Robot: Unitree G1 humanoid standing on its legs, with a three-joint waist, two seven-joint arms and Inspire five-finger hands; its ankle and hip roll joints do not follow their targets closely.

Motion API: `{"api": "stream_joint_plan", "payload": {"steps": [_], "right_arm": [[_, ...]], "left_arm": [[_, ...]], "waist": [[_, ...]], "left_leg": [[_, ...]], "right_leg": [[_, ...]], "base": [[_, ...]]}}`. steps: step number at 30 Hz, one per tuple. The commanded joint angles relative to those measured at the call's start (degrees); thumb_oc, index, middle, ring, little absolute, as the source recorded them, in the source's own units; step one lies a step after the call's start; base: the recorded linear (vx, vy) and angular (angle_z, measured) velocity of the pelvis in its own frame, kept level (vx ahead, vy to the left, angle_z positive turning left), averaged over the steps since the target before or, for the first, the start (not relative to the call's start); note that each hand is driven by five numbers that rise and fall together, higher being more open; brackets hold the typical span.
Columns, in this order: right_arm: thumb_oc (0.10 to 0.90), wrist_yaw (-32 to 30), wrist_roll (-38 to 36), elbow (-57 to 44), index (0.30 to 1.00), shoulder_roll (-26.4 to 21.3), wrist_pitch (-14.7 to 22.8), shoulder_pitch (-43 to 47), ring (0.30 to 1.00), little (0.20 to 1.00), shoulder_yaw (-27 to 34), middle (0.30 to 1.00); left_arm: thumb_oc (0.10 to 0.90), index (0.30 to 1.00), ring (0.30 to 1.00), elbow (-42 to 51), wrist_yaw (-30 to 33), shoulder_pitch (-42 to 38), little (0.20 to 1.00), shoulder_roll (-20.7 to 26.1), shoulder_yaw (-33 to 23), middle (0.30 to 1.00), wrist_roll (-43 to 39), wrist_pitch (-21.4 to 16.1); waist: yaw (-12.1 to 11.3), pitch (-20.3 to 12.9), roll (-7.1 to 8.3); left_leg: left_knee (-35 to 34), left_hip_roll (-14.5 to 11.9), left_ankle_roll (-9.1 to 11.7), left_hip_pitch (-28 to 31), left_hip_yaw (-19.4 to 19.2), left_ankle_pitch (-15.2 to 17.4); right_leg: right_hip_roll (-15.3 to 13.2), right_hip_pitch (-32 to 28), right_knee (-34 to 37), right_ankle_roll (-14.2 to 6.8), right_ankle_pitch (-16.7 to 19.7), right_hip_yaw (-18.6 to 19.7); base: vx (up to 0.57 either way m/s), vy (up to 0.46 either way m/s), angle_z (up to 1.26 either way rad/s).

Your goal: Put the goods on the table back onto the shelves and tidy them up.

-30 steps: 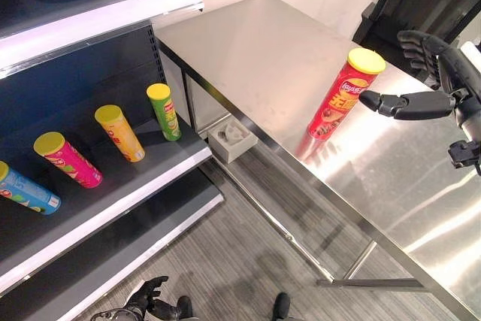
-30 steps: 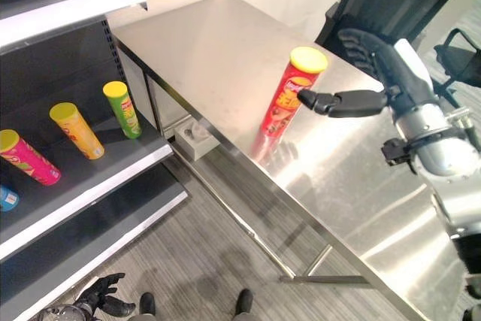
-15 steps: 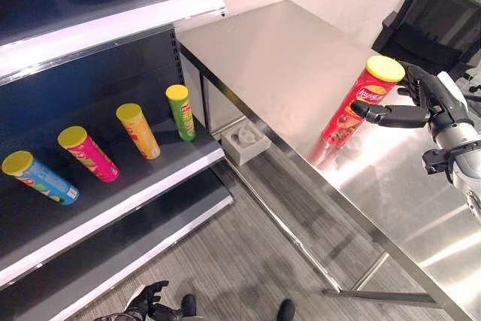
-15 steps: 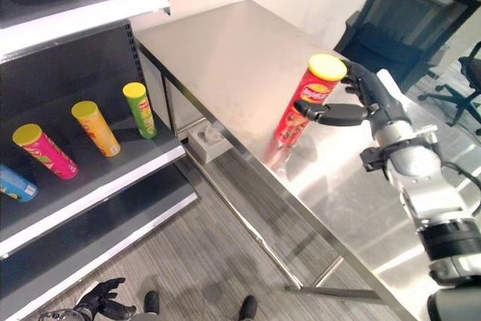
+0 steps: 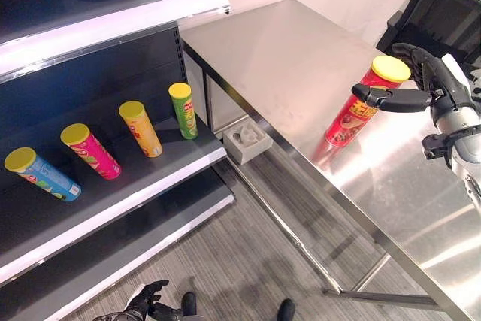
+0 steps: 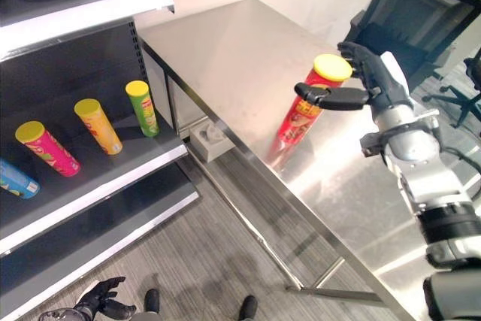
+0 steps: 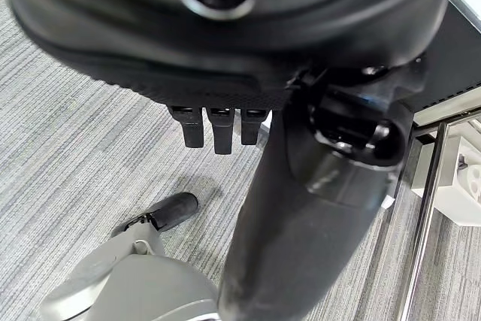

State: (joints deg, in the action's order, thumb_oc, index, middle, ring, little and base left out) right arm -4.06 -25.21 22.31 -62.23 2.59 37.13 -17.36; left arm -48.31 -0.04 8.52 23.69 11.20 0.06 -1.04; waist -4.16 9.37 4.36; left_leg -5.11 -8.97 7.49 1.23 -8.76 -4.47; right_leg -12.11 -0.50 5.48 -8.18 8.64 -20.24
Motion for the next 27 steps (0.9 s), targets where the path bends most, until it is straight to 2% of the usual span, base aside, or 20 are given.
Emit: {"api": "stream_joint_plan", "payload": {"steps": [1,13,14,21,27], "right_arm": [[0.8,-2.6,-1.2,1.9,0.9,-1.6,3.0,11.5,0.9,0.9,-0.7,0.9],[0.8,-1.6,-0.7,4.0,0.9,-2.2,2.3,14.1,0.9,0.9,-4.5,0.9],[0.4,-1.5,-0.6,4.2,0.3,-2.2,2.2,14.2,0.3,0.3,-4.8,0.3],[0.4,-1.5,-1.0,3.7,0.3,-2.0,2.4,13.9,0.3,0.3,-4.4,0.3],[0.4,-3.1,-0.8,1.7,0.3,-1.1,3.0,11.6,0.3,0.3,-0.7,0.3]], "left_arm": [[0.8,0.9,0.9,0.2,1.5,-2.0,0.9,3.3,2.7,0.9,-0.7,-1.6],[0.8,0.9,0.9,0.0,1.7,-2.1,0.9,3.3,3.0,0.9,-1.0,-1.7],[0.8,0.9,0.9,0.0,1.7,-2.1,0.9,3.2,2.9,0.9,-1.1,-1.7],[0.8,0.9,0.9,-0.2,1.8,-2.0,0.9,3.0,2.7,0.9,-0.9,-1.6],[0.8,0.9,0.9,0.0,2.1,-2.1,0.9,2.9,2.0,0.9,-1.0,-1.4]], "waist": [[-1.4,-1.0,1.79],[-1.6,-0.7,2.37],[-1.6,-0.7,2.39],[-1.6,-0.7,2.36],[-1.5,-1.0,2.23]], "left_leg": [[0.1,1.4,-0.7,-0.6,1.5,3.3],[0.1,1.3,-0.7,-0.5,1.8,3.3],[0.1,1.2,-0.7,-0.5,1.8,3.3],[0.1,1.3,-0.7,-0.4,1.9,3.4],[0.1,1.4,-0.7,0.1,1.7,3.7]], "right_leg": [[1.3,-3.4,-0.5,-2.8,-6.2,-0.9],[1.5,-3.5,-0.5,-2.7,-6.4,-1.0],[1.5,-3.5,-0.5,-2.7,-6.4,-1.0],[1.5,-3.7,-0.5,-2.7,-6.5,-1.1],[1.6,-4.0,-0.5,-2.7,-6.6,-1.0]], "base": [[0.0,0.0,0.0],[0.0,0.0,0.0],[0.0,0.0,0.0],[0.0,0.0,0.0],[0.0,0.0,0.0]]}}
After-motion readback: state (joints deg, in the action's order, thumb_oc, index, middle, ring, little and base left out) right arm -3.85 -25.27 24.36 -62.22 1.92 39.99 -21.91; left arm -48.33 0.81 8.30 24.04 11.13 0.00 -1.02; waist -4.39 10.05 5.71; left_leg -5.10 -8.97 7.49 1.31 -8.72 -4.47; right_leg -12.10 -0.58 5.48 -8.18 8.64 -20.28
